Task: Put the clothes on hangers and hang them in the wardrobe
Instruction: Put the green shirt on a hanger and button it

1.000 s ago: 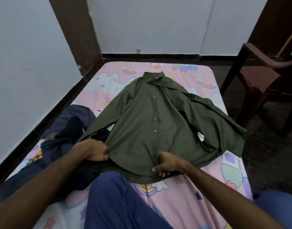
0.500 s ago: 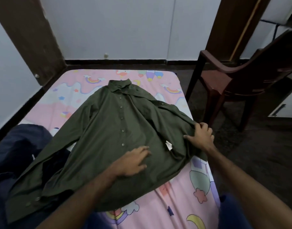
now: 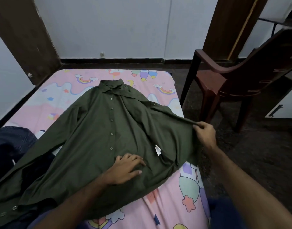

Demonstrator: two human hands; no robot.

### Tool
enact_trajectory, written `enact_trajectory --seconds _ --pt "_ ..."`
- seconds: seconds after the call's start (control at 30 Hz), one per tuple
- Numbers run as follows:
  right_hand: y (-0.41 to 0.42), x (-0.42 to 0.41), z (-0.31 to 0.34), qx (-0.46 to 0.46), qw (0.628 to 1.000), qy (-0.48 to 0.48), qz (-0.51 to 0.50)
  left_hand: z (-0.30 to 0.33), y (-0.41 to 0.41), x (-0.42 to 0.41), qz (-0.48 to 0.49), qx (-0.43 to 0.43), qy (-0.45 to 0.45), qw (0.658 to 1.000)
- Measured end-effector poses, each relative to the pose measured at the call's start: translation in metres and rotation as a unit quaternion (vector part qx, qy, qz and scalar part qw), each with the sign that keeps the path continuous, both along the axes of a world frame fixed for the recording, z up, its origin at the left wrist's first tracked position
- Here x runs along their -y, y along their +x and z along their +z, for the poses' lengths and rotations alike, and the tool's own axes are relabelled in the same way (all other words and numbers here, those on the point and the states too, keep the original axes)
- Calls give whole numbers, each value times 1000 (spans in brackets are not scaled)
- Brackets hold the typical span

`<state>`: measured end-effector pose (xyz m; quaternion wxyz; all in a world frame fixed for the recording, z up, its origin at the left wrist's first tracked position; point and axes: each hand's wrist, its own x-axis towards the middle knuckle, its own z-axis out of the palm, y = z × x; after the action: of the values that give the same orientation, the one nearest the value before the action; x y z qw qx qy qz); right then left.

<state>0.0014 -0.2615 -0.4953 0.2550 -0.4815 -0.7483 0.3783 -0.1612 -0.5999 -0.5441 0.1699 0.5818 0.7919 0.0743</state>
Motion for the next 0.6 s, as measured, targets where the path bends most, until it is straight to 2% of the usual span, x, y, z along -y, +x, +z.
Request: enact_trajectory --seconds 0.07,0.1,0.13,0.17,0.23,0.3,0.33,0.37,0.4,0.43,0.47,0.5,0.53,0.6 --pt "-2 10 18 -72 997 25 -1 -3 -2 -3 40 72 22 996" --pt "-5 21 26 -101 994 41 18 -4 -3 -3 70 137 39 987" --pt "-11 36 34 -133 988 55 52 -3 -4 -1 111 240 71 962" --pt "-16 55 41 -160 979 76 104 2 -5 1 170 366 126 907" --pt "-24 100 43 -153 936 152 278 11 -13 6 299 542 215 755" --pt "-22 152 44 -36 837 139 528 22 -21 16 370 629 254 635" --pt "-19 172 43 50 772 93 627 25 -25 21 381 660 278 585" --pt "-17 186 40 122 715 37 687 25 -28 29 383 677 299 552" --pt "-15 193 36 158 686 -20 710 28 -30 35 374 690 313 534" --pt "-14 195 33 159 692 -59 702 28 -31 40 369 693 316 532" --pt "-15 191 29 139 727 -65 669 27 -32 44 367 694 315 534" --pt "-17 182 25 119 773 -32 622 22 -34 47 373 683 309 547" --pt "-20 171 19 118 810 34 573 17 -36 49 388 658 303 570" --pt "-18 157 8 210 840 155 476 12 -35 53 424 568 264 654"
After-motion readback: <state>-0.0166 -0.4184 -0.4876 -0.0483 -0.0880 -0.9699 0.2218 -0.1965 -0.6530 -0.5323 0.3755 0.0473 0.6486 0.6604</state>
